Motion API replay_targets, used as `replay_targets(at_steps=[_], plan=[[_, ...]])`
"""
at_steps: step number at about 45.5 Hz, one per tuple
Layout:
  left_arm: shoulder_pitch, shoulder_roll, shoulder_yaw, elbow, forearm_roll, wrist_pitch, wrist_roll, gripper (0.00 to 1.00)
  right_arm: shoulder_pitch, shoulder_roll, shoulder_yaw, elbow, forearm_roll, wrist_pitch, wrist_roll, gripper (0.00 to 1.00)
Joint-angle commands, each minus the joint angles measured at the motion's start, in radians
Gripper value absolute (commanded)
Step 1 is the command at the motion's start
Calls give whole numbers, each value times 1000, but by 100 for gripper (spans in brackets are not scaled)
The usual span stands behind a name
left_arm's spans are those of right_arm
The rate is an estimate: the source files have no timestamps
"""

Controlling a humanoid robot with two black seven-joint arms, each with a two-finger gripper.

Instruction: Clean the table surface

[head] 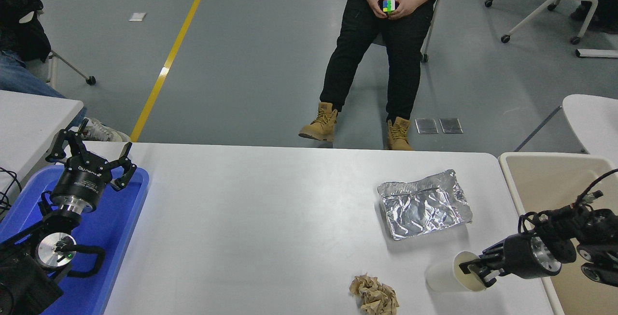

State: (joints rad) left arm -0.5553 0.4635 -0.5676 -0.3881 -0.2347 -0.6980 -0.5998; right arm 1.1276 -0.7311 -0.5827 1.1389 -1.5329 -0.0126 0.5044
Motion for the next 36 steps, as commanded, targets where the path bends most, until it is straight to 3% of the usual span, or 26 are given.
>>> replay_targets(at_steps=[1, 10, 21, 36], plan=[[0, 0, 0, 0, 0, 0, 0, 100, 14, -2, 55, 1, 77, -3, 39, 0], [0, 1, 0, 0, 0, 0, 0, 100, 70, -21, 112, 13, 149, -4, 105, 0], [0, 0, 0, 0, 0, 0, 0, 100, 147, -45, 164, 16, 375, 3, 189, 0], [0, 1, 0, 0, 0, 0, 0, 100, 156, -94, 325, 1, 637, 11, 195, 0]])
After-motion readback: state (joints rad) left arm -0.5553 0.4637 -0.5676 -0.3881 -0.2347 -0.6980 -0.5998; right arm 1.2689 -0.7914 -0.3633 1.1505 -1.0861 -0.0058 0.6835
